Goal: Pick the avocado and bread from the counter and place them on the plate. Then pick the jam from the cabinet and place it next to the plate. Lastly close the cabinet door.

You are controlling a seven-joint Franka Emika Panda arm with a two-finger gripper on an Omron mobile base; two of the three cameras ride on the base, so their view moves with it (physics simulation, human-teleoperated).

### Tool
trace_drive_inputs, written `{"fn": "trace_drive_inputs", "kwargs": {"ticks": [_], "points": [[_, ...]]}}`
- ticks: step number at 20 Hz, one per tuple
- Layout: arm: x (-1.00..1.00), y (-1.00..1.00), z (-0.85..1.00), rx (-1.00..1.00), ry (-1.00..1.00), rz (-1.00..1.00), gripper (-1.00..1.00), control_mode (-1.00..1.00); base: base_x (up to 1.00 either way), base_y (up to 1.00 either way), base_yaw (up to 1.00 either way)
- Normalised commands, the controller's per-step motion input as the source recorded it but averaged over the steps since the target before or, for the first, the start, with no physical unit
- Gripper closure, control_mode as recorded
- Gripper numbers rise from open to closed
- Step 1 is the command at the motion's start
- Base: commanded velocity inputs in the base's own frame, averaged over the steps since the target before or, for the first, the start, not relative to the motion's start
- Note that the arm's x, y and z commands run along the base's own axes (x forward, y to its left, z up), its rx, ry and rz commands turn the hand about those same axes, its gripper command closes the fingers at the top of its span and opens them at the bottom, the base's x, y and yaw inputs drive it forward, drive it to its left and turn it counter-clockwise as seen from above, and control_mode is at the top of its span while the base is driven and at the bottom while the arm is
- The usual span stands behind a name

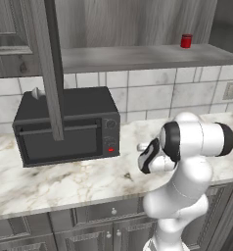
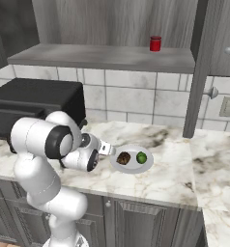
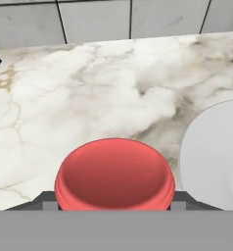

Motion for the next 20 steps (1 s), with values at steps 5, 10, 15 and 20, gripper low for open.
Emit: {"fn": "trace_drive_inputs", "kwargs": {"ticks": [5, 10, 15, 20], "points": [[0.03, 0.0, -0.03, 0.0, 0.03, 0.02, 1.0, -1.0, 0.0, 0.0, 0.0], [0.02, -0.02, 0.0, 0.0, 0.11, 0.02, 1.0, -1.0, 0.0, 0.0, 0.0], [0.05, -0.02, -0.02, 0.0, 0.12, 0.05, 1.0, -1.0, 0.0, 0.0, 0.0], [0.04, -0.01, -0.13, 0.0, 0.11, 0.06, 1.0, -1.0, 0.0, 0.0, 0.0]]}}
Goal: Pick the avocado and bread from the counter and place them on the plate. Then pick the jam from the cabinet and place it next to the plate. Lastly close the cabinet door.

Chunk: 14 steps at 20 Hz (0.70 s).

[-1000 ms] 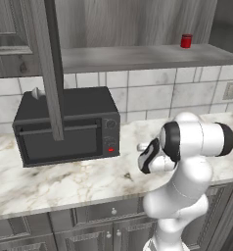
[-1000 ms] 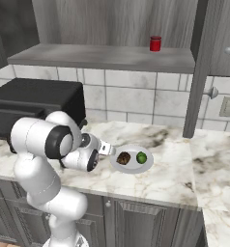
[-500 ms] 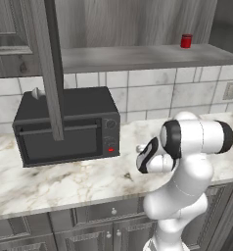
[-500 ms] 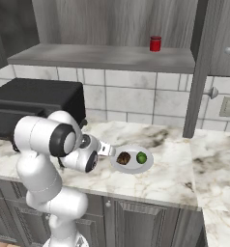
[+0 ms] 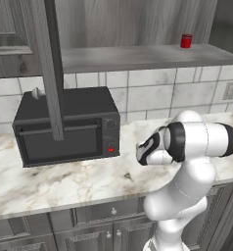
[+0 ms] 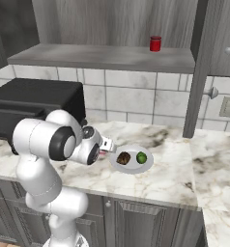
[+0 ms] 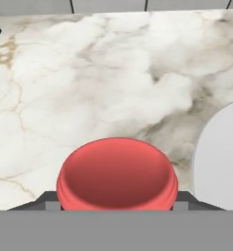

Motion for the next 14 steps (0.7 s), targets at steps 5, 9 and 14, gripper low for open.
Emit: {"fn": "trace_drive_inputs", "kwargs": {"ticks": [5, 9, 14], "points": [[0.0, -0.01, -0.25, 0.0, 0.07, 0.06, -1.0, -1.0, 0.0, 0.0, 0.0], [0.0, -0.01, -0.23, 0.0, 0.06, 0.05, -1.0, -1.0, 0.0, 0.0, 0.0], [-0.03, -0.05, -0.14, 0.0, 0.01, 0.05, -1.0, -1.0, 0.0, 0.0, 0.0]]}}
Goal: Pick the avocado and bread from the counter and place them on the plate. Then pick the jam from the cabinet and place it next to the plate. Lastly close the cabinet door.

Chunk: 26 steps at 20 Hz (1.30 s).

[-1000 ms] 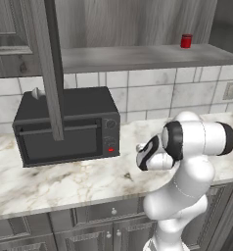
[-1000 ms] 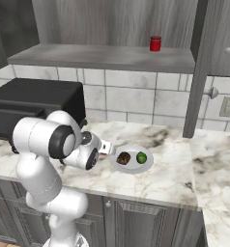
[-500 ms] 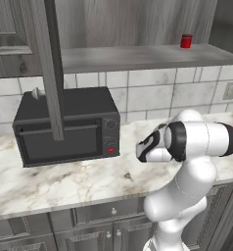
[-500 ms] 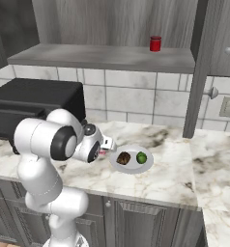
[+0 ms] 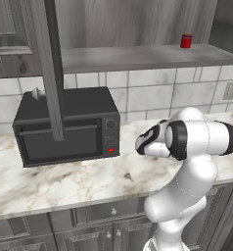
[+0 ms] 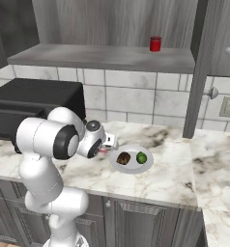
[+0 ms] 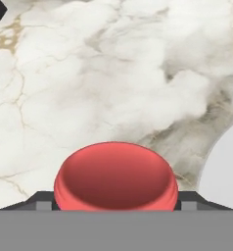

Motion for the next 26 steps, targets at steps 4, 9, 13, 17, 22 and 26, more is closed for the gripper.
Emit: {"fn": "trace_drive_inputs", "kwargs": {"ticks": [4, 9, 13, 17, 22, 26], "points": [[-0.07, -0.06, -0.01, 0.0, 0.0, 0.07, -1.0, -1.0, 0.0, 0.0, 0.0], [-0.17, -0.02, -0.04, 0.0, 0.0, 0.04, -1.0, -1.0, 0.0, 0.0, 0.0], [-0.22, 0.0, 0.01, 0.0, -0.03, 0.03, -1.0, -1.0, 0.0, 0.0, 0.0], [-0.2, 0.0, 0.12, 0.0, -0.07, 0.01, -1.0, -1.0, 0.0, 0.0, 0.0], [-0.23, 0.0, 0.16, 0.0, -0.09, 0.0, -1.0, -1.0, 0.0, 0.0, 0.0], [-0.22, 0.0, 0.28, -0.01, -0.09, 0.0, -1.0, -1.0, 0.0, 0.0, 0.0]]}}
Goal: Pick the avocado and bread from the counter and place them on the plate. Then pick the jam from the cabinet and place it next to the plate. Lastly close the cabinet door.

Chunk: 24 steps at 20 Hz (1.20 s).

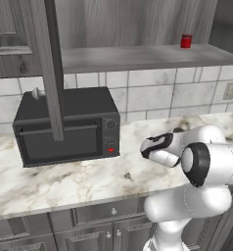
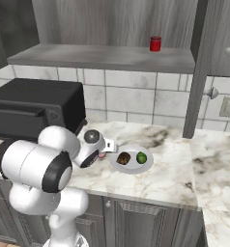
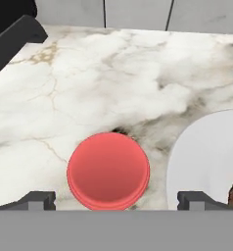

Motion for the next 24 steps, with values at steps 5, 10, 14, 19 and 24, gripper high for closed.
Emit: {"fn": "trace_drive_inputs", "kwargs": {"ticks": [5, 10, 14, 19, 24], "points": [[-0.25, 0.0, 0.34, -0.04, -0.12, 0.0, -1.0, -1.0, 0.0, 0.0, 0.0], [-0.17, 0.0, 0.45, -0.05, -0.09, 0.0, -1.0, -1.0, 0.0, 0.0, 0.0], [-0.18, 0.0, 0.45, -0.06, 0.0, 0.0, -1.0, -1.0, 0.0, 0.0, 0.0], [-0.34, 0.03, 0.37, -0.03, 0.0, 0.0, -1.0, -1.0, 0.0, 0.0, 0.0], [-0.37, 0.05, 0.41, 0.0, 0.0, 0.02, -1.0, -1.0, 0.0, 0.0, 0.0]]}}
